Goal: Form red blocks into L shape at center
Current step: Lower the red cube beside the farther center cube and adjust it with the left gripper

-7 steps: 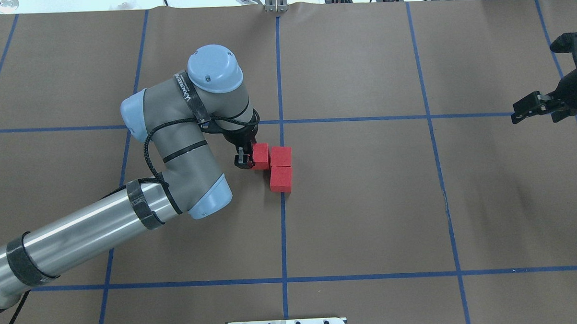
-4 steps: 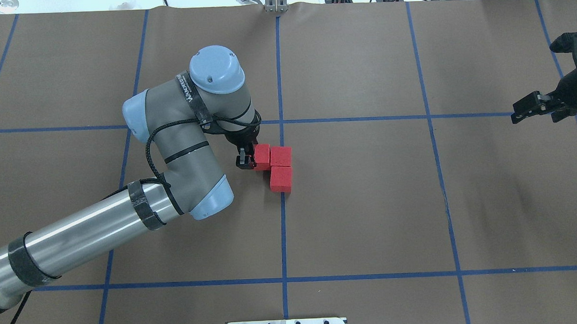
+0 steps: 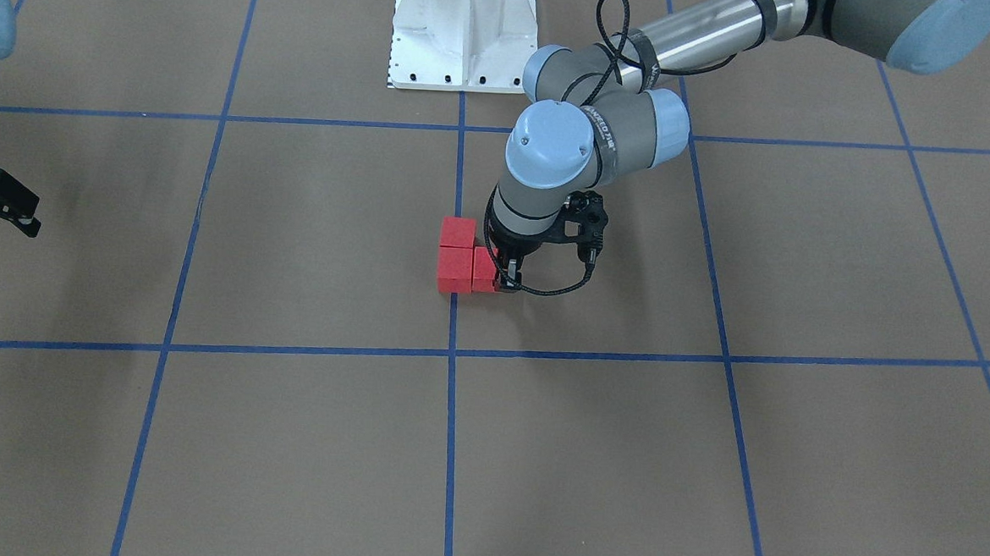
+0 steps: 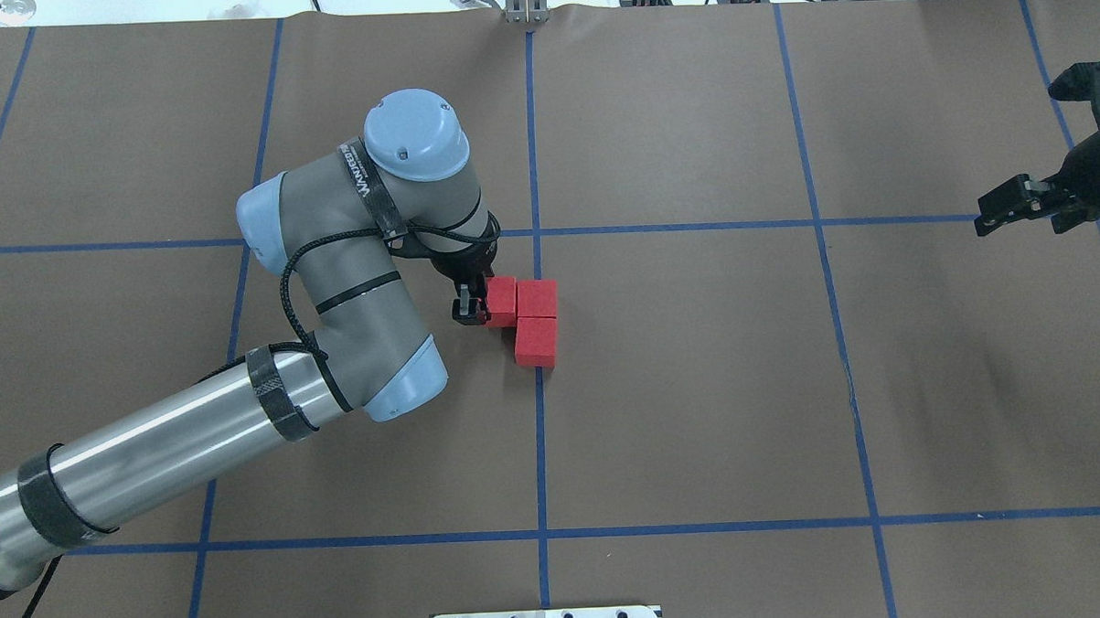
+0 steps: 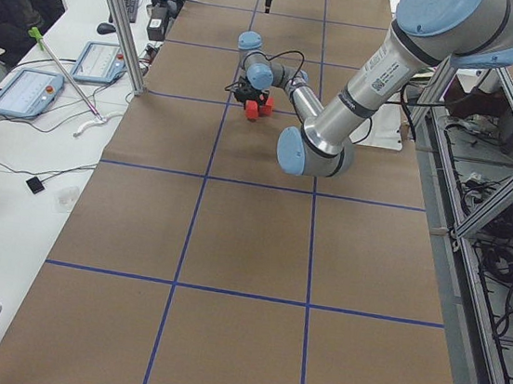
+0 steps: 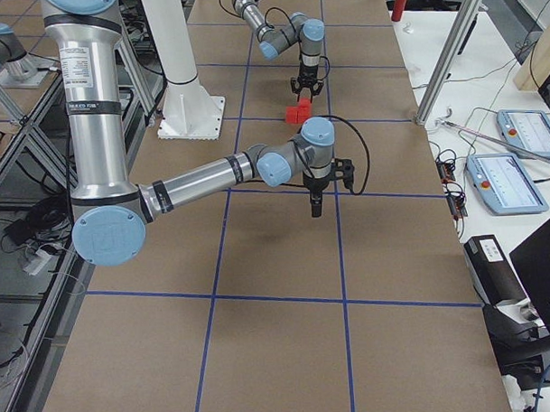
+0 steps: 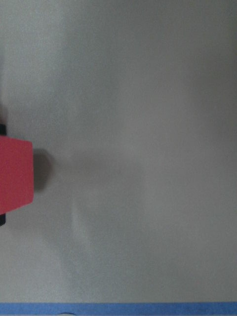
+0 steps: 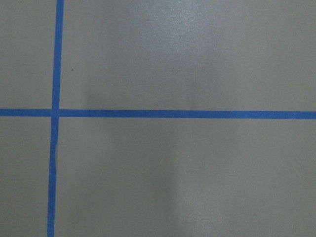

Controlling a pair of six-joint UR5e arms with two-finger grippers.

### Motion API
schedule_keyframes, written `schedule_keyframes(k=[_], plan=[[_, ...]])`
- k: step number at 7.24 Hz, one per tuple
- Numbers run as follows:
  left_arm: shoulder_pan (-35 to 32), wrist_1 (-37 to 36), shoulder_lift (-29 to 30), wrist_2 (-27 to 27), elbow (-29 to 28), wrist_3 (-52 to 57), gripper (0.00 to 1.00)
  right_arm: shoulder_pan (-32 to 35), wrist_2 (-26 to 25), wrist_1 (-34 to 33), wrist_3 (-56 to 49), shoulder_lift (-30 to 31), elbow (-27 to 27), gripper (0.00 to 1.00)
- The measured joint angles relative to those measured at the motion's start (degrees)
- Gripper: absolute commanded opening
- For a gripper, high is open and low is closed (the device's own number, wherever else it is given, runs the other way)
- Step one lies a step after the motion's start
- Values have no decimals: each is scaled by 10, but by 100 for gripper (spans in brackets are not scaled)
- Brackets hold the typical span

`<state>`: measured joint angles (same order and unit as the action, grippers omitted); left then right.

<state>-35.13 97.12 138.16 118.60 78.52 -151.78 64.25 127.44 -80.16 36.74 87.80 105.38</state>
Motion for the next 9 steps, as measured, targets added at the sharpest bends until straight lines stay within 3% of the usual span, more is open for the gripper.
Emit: schedule_keyframes(k=[8,9], plan=[[1,0,5,0,-7,0,0,0,0,0,-1,0,0,100],[1,0,5,0,-7,1,10,0,0,0,-1,0,0,100]])
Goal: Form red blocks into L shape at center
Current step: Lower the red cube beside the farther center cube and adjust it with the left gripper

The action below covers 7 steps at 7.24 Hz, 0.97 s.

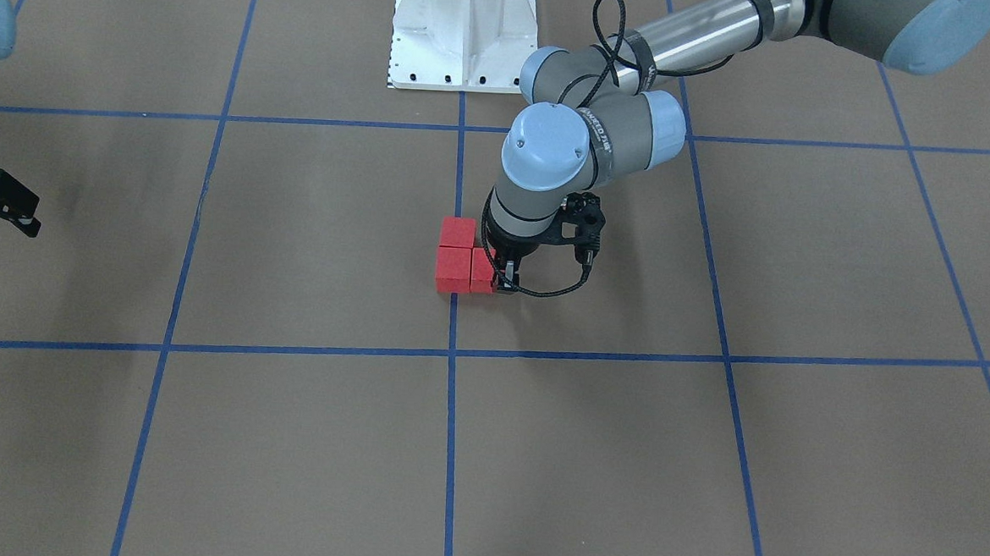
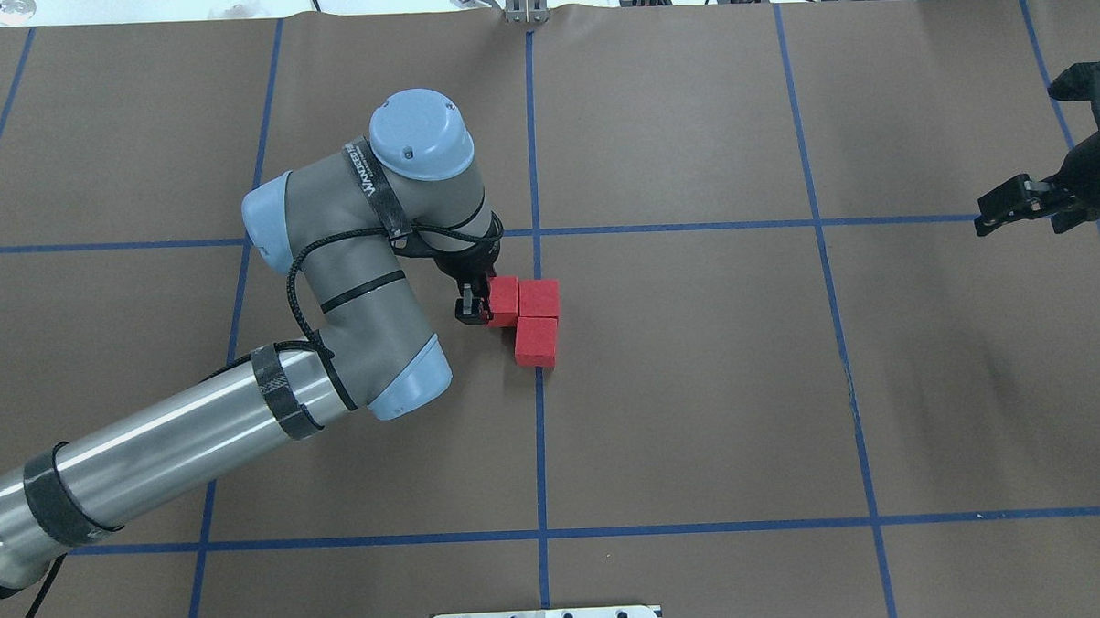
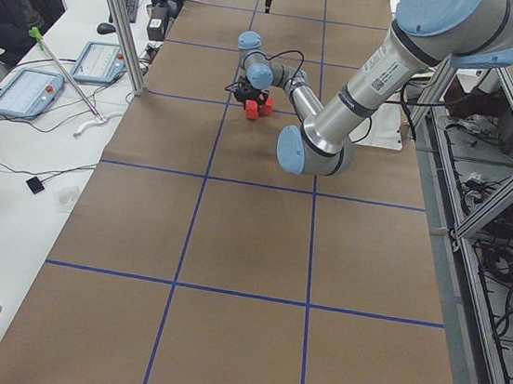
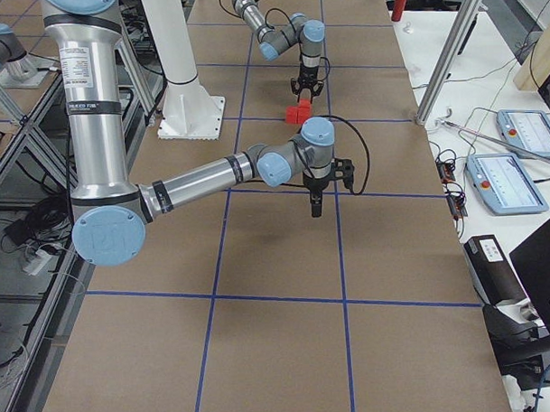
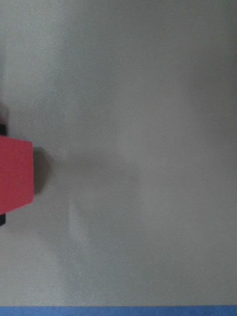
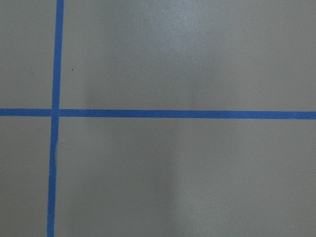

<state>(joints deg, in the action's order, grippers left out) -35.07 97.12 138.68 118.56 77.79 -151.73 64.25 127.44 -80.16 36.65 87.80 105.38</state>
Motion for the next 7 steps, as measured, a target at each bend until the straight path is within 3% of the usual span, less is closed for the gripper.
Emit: schedule_keyframes(k=[1,2,7], plan=[[0,0,0,0,0,0,70,0,0,0,0,0,0,100],[0,0,0,0,0,1,100,0,0,0,0,0,0,100],[0,1,1,0,3,4,100,0,0,0,1,0,-4,100]])
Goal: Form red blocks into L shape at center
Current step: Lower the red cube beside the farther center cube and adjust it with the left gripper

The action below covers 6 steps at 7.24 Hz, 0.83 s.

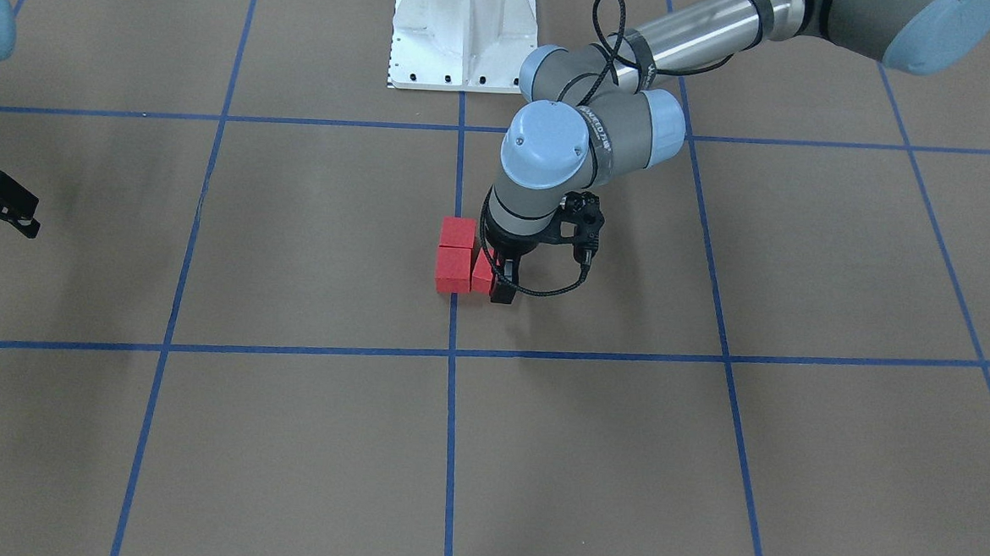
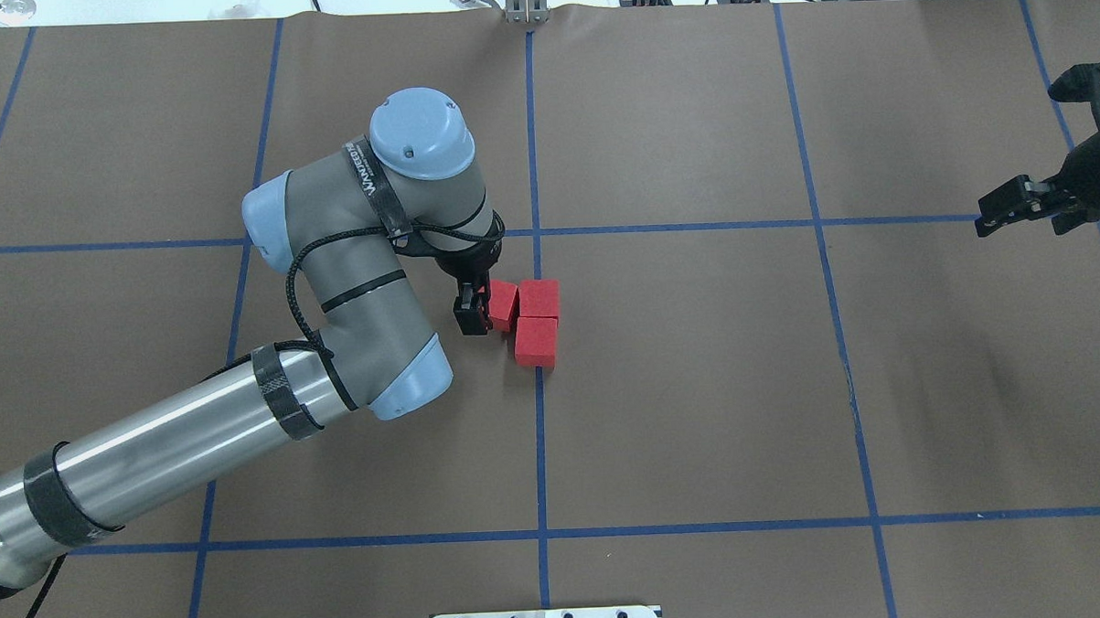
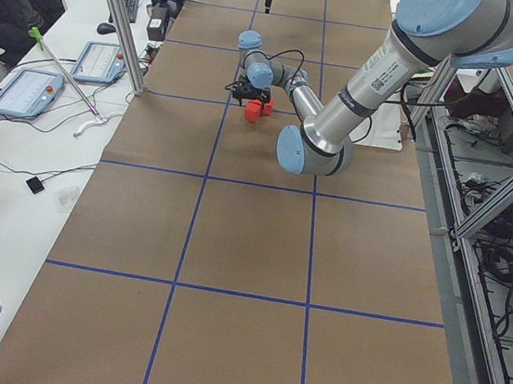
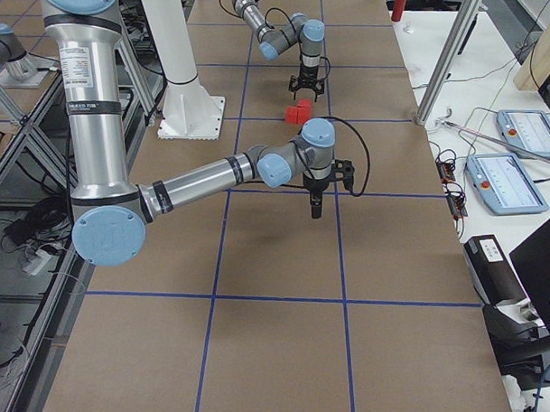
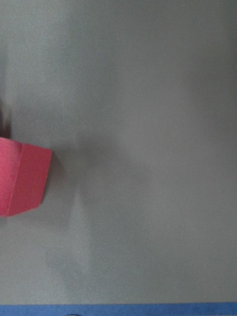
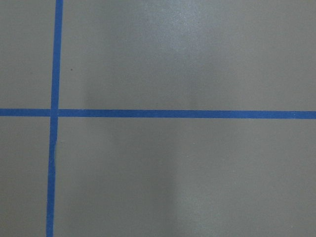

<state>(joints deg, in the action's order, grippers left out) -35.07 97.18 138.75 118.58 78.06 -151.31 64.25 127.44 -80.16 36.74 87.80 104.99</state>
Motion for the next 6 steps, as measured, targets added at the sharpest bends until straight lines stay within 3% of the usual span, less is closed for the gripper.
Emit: schedule_keyframes(k=[6], plan=[[-1,-11,-15,6,5,13,100,0,0,0,0,0,-1,100]])
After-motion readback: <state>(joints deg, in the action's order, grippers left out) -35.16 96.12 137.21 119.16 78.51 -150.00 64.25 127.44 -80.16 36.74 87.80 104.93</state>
